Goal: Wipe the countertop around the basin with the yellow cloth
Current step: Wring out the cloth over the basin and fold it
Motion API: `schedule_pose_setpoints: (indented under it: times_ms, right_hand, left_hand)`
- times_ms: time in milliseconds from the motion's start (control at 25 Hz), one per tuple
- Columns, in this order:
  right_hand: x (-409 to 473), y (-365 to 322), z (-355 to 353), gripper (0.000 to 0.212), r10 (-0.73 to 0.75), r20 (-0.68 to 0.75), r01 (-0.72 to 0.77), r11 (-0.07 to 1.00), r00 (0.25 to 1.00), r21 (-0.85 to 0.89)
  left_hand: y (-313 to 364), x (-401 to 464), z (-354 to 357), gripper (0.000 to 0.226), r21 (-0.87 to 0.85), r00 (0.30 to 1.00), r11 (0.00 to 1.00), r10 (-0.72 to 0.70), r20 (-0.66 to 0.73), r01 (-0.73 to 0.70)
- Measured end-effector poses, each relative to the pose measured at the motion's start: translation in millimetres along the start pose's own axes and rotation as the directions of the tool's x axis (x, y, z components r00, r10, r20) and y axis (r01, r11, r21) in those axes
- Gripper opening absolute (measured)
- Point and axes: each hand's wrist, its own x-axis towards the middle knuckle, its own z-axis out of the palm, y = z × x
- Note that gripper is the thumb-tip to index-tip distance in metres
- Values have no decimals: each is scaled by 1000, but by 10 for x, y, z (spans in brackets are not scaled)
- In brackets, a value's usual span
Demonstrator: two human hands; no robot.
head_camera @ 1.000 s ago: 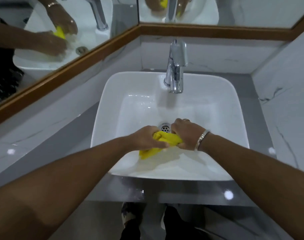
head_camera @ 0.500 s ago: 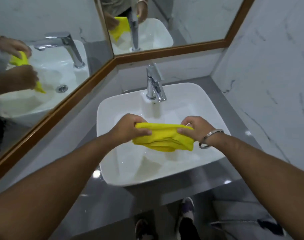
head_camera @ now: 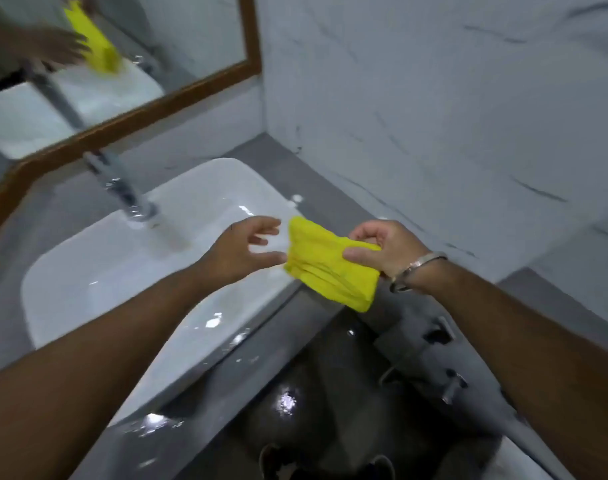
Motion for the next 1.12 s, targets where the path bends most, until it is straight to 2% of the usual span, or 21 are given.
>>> schedule_pose_setpoints:
  times_ms: [80, 120, 160, 240, 360, 440, 520, 600, 720, 800, 840, 920, 960, 1000, 1040, 1080, 1120]
  right_hand:
    - [-289, -52, -415, 17, -38, 17, 38, 999, 999, 10]
    - [-481, -67, -664, 16, -39, 15, 39, 999, 999, -8]
    - [-702, -51, -944, 14, -29, -3, 29, 999, 1000, -41]
    - [-1158, 30, -1465, 13, 16, -52, -20, 997, 999, -77]
    - [-1858, 329, -2166, 12, 113, -181, -136, 984, 977, -117]
    - [-2148, 598, -2475, 15, 198, -220, -233, 962, 955, -145]
    - [-2460, 939, -2777, 21, 308, -218, -325, 945, 926, -45]
    - [-2666, 1309, -2977, 18, 386, -212, -380, 922, 898, 70]
    - [-2751, 1852, -3062, 19, 445, -332, -407, 896, 832, 179]
    - [-2696, 2243, -3066, 20, 524, -419, -452, 851, 741, 266]
    - [-2638, 2430, -3055, 19, 551, -448, -479, 834, 703, 274]
    - [-2519, 2787, -3053, 7, 525, -567, -545, 824, 635, 154]
    - [-2473, 2881, -3051, 12, 472, -656, -594, 803, 589, 45]
    - [-2432, 2979, -3033, 25, 410, -731, -636, 770, 546, -43]
    - [-2408, 3031, -2958, 38, 341, -769, -684, 710, 540, -166]
    - [-2396, 3062, -2863, 45, 246, -778, -690, 657, 578, -305]
    - [-2391, 3044, -2731, 48, 155, -737, -668, 571, 658, -477]
  left_hand:
    - [465, 309, 541, 85, 154, 962, 960, 204, 180, -233]
    - [710, 455, 842, 87, 236, 918, 903, 298, 260, -359]
    - [940, 582, 1163, 81, 277, 865, 838, 375, 334, -470]
    - [1328, 753, 1713, 56, 234, 769, 765, 469, 434, -600]
    - [1747, 864, 2466, 25, 122, 693, 793, 433, 576, -597]
    - [1881, 913, 2787, 23, 136, 682, 790, 412, 604, -598]
    - [2067, 965, 3124, 25, 143, 649, 782, 384, 657, -606]
    - [2229, 1040, 3399, 22, 141, 632, 800, 338, 698, -583]
    - [2346, 1228, 3768, 19, 171, 609, 822, 246, 754, -544]
    - [2333, 1375, 4030, 18, 239, 579, 798, 163, 799, -554]
    - [2302, 1447, 4156, 17, 277, 580, 777, 136, 803, -565]
    - [2254, 1537, 4408, 16, 369, 641, 702, 162, 750, -609]
    - [2247, 1528, 4500, 18, 437, 691, 651, 190, 697, -620]
    - [2212, 1507, 4593, 25, 511, 749, 619, 200, 632, -597]
    - [2144, 1450, 4651, 33, 603, 804, 579, 168, 570, -548]
    - [2089, 1378, 4663, 39, 673, 841, 541, 129, 526, -504]
    - [2026, 1281, 4654, 43, 717, 851, 494, 99, 516, -493]
